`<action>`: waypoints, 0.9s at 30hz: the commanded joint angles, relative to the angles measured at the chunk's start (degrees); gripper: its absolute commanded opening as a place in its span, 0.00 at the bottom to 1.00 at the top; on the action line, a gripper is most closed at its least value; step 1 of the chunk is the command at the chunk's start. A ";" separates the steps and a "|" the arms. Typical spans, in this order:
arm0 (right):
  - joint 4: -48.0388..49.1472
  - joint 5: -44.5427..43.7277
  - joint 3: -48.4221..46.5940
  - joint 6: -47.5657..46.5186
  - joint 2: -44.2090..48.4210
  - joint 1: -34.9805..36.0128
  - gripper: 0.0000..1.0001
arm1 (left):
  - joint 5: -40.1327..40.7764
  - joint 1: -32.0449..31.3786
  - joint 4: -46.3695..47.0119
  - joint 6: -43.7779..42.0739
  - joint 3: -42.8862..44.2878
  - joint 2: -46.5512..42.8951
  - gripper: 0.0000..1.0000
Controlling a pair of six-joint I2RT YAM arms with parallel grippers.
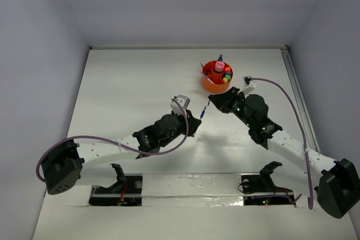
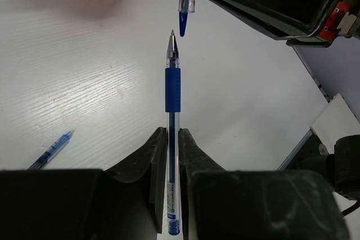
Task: Sort the stationery into containers
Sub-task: Close the pen cap on the pen.
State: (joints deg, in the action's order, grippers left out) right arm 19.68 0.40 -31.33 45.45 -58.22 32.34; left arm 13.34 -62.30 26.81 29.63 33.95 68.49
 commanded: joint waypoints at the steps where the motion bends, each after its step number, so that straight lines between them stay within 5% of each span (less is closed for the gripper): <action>1: 2.20 -0.85 -3.03 -0.01 0.48 0.53 0.01 | -0.42 -0.36 2.64 0.08 0.32 -1.08 0.00; 27: 3.78 1.53 -0.84 -0.45 -2.34 0.53 0.01 | -0.07 -0.36 2.55 -0.10 0.67 -1.34 0.00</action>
State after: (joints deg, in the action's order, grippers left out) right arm 20.16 1.93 -31.77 45.87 -60.20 32.34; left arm 13.30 -62.30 26.81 29.63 33.95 68.49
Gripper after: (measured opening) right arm 0.182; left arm 0.068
